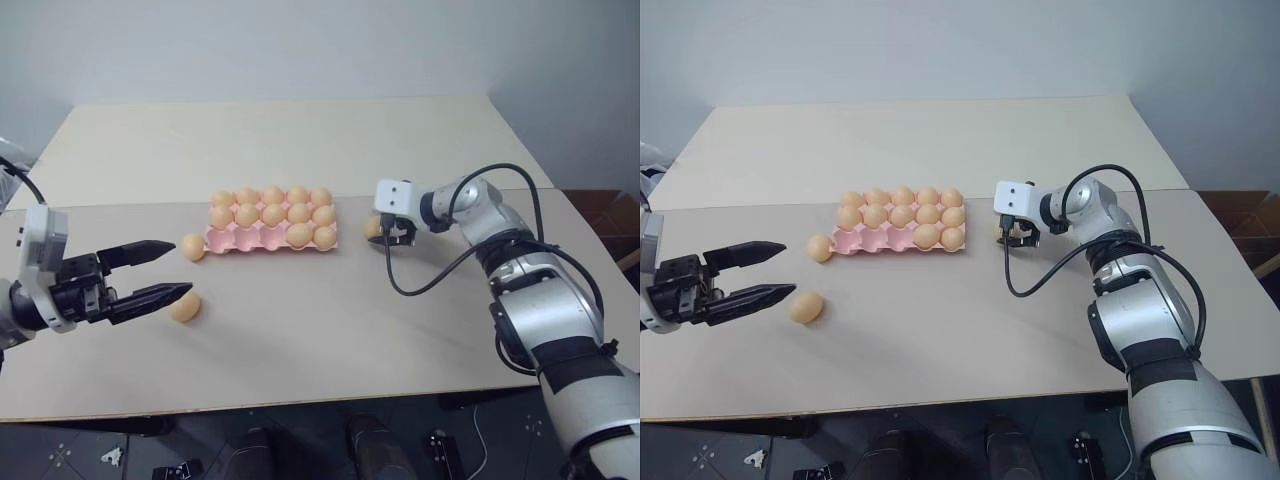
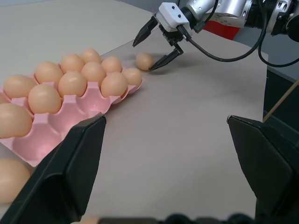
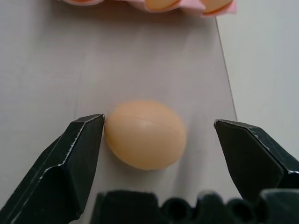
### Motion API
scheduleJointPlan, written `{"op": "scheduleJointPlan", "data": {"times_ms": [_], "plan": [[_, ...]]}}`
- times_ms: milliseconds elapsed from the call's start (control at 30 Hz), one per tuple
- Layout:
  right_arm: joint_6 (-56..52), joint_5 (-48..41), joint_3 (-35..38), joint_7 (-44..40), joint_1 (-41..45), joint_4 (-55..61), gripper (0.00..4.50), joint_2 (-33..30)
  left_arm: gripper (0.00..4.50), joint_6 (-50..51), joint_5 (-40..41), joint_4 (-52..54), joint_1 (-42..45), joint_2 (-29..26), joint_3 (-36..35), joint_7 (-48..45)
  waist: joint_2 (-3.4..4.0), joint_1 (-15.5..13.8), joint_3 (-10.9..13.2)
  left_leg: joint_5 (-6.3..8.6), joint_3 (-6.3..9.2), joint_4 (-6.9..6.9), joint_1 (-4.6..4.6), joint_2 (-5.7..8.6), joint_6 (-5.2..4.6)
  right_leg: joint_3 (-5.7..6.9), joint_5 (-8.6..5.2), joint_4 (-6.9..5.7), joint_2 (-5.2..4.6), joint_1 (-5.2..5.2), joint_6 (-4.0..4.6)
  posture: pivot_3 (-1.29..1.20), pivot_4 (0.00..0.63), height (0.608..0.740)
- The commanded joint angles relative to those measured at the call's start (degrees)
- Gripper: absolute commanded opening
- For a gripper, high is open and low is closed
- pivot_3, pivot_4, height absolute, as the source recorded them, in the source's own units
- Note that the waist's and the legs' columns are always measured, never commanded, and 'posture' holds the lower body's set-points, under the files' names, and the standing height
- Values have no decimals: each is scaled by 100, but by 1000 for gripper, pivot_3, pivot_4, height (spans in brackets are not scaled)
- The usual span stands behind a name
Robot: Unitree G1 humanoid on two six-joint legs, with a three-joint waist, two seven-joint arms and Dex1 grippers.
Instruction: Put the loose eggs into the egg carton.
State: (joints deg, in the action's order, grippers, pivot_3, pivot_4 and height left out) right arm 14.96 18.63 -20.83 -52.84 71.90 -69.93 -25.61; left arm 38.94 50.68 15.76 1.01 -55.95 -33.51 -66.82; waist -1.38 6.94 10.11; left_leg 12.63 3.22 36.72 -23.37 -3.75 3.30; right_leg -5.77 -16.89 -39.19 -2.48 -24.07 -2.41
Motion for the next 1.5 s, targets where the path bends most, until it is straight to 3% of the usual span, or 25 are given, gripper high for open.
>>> {"op": "scheduleJointPlan", "data": {"times_ms": [33, 400, 500, 633, 700, 900, 1067, 1233, 1500], "plan": [[-32, 39, 97, 49, 158, -42, 4404, -36, 4500, -30, 103, 216, -73, -17, -307, 35, 1, 2, 1, 0, 0, 0, 0, 0, 0, 0, 0, 0, 0, 0, 0, 0, 150, 740], [-134, -94, 313, -57, 62, -87, 4404, 137, 4500, -31, 88, 121, 59, -87, -211, 33, 1, 11, 1, 0, 0, 0, 2, 0, 0, 0, 0, -1, 0, 1, 0, 0, 150, 740], [-164, -70, 325, -59, 38, -120, 3826, 179, 4500, -12, 84, 120, 55, -91, -244, 29, 1, 10, 1, 0, 0, 0, 2, 0, 0, 0, 0, -2, 0, 0, 0, 0, 150, 740], [-309, -46, 347, 88, 19, -135, 2556, 219, 4500, 18, 95, 150, -7, -90, -331, 42, 1, 5, 1, 0, 0, 0, 2, 0, 1, 0, 0, -2, 0, 2, 0, 0, 150, 740], [-394, -75, 400, 153, 35, -119, 2313, 235, 4500, 25, 97, 179, -66, -80, -379, 43, 1, 10, 1, 0, 0, 0, 2, 0, 1, 0, 0, -2, 0, 2, 0, 0, 150, 740], [-358, -294, 668, 3, 147, 362, 2313, 120, 4500, 19, 68, 121, -141, -121, -511, 79, 2, 7, 1, 0, 0, 0, 1, 0, 1, 0, 0, -2, 0, 1, 0, 0, 150, 740], [-1232, -1126, 1027, -844, -159, 2548, 2313, 271, 4500, 72, 23, -414, 60, -329, -910, 217, 7, 21, 4, 0, 1, -2, 2, -3, 0, 1, 0, -11, 2, -5, 0, 0, 150, 740], [-2333, -1343, 806, -814, -636, 4290, 2313, 770, 4500, 75, -97, -778, 286, -436, -928, 408, 7, 6, 3, 0, 5, -6, 6, -7, 0, 14, 0, -19, 2, -1, 0, 0, 150, 740], [-2829, -1033, 312, 11, -658, 4116, 2313, 1765, 4500, 30, -218, -717, 6, -392, -816, 165, 7, 1, 4, -3, 6, -2, 1, -5, 6, 17, 0, -52, 0, -7, 0, 0, 150, 740]]}}
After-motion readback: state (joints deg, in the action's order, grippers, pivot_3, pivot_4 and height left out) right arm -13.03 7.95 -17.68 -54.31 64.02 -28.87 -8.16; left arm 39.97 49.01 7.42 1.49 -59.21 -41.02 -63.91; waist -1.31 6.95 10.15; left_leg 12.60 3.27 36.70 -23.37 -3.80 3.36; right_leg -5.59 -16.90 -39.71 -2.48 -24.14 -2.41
